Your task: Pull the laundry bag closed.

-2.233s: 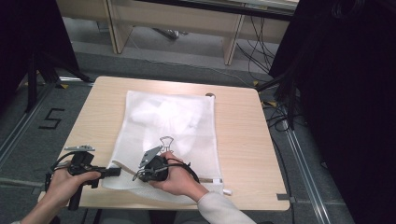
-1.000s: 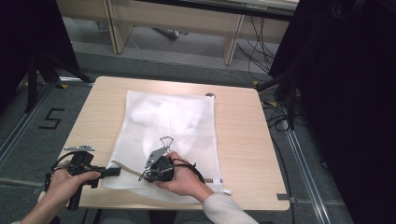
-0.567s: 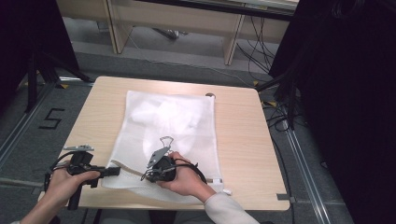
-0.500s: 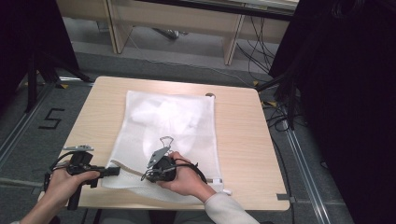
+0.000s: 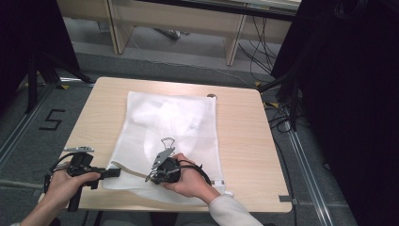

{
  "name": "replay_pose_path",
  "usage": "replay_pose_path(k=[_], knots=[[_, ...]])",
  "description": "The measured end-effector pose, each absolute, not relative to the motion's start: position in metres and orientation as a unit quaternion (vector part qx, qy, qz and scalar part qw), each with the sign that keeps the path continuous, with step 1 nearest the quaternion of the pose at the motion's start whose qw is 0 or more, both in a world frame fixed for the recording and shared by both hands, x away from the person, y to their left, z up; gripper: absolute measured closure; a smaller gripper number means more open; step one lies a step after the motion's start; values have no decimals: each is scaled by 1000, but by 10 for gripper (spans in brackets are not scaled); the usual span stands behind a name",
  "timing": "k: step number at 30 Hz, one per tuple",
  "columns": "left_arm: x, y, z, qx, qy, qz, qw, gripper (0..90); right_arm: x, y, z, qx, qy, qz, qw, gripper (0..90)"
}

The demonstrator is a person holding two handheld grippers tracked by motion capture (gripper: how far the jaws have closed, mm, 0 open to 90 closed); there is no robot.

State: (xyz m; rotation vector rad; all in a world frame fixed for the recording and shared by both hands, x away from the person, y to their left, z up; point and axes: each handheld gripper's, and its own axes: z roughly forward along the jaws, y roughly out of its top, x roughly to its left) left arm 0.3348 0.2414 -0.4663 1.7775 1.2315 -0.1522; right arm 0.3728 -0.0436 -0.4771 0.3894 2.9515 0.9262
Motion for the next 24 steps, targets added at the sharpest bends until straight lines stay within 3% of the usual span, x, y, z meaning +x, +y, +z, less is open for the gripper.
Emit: replay_pose_path(k=[24], knots=[[335,243,-466,726,501,-61,467,866,373,-57,-476,134,947,291,10,829]])
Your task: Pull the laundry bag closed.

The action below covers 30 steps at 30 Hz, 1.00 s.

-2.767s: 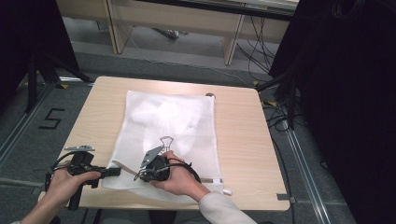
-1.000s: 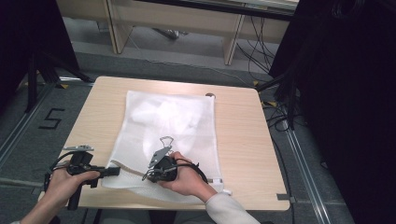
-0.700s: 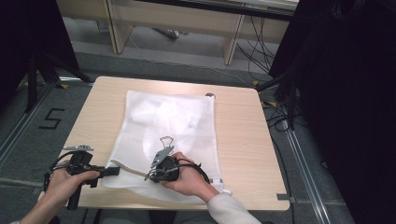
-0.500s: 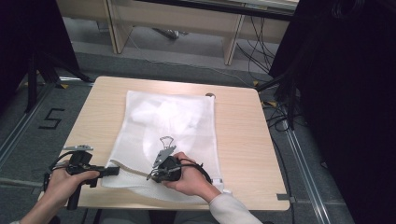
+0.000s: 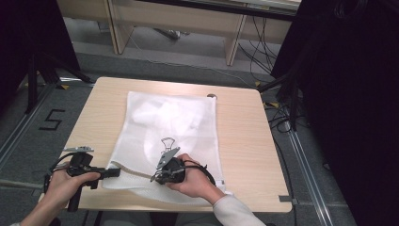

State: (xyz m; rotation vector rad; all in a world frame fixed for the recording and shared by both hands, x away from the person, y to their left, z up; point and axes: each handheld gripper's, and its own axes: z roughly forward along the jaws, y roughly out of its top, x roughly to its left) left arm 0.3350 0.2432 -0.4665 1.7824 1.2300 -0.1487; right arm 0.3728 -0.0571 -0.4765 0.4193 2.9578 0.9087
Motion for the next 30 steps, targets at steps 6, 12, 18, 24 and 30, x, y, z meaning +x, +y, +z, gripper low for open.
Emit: replay_pose_path(k=[6,12,18,24,30], knots=[[335,243,-467,725,505,-55,465,865,375,-62,-476,127,948,292,19,828],[335,242,-467,721,507,-54,468,866,374,-66,-476,132,949,286,20,829],[335,243,-467,722,506,-61,467,865,373,-69,-476,137,948,287,17,829],[335,243,-467,723,506,-62,467,865,374,-73,-477,138,948,287,19,828],[335,244,-466,722,508,-60,465,865,372,-75,-476,149,948,281,17,829]])
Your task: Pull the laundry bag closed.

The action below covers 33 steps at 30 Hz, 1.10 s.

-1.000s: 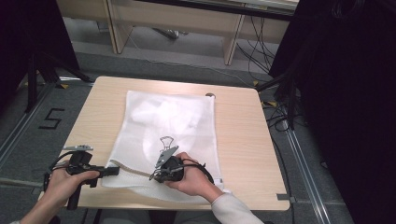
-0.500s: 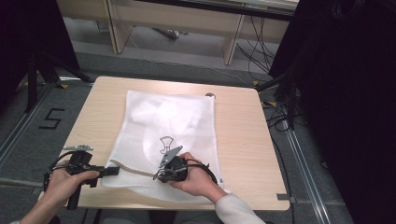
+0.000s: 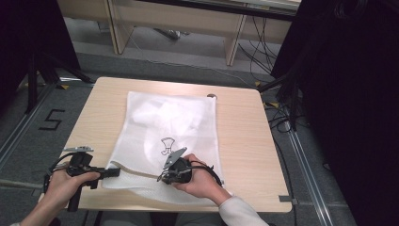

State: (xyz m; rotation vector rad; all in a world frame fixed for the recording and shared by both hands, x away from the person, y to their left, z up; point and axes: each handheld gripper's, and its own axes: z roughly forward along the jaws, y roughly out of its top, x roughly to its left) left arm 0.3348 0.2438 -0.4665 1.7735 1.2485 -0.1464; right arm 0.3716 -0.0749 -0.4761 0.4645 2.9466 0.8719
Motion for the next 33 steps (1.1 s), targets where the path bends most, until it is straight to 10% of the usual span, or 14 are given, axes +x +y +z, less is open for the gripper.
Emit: replay_pose_path(k=[33], knots=[[336,246,-467,725,504,-57,466,863,374,-94,-476,150,948,278,28,829]])
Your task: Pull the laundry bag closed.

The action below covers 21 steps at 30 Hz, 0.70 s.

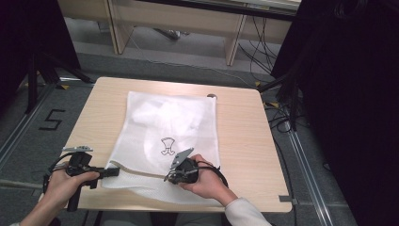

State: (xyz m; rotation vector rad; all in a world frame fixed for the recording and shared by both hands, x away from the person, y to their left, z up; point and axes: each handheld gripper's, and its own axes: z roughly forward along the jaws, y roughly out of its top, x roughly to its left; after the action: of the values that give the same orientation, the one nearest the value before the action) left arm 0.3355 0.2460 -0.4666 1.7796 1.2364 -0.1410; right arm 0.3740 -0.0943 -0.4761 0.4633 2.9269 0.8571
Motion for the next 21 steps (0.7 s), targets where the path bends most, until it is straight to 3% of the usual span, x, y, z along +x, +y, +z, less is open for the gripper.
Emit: replay_pose_path(k=[16,21], knots=[[336,249,-467,737,494,-56,457,863,374,-102,-475,153,948,280,27,828],[335,245,-467,720,509,-52,469,863,374,-106,-474,153,948,276,32,829]])
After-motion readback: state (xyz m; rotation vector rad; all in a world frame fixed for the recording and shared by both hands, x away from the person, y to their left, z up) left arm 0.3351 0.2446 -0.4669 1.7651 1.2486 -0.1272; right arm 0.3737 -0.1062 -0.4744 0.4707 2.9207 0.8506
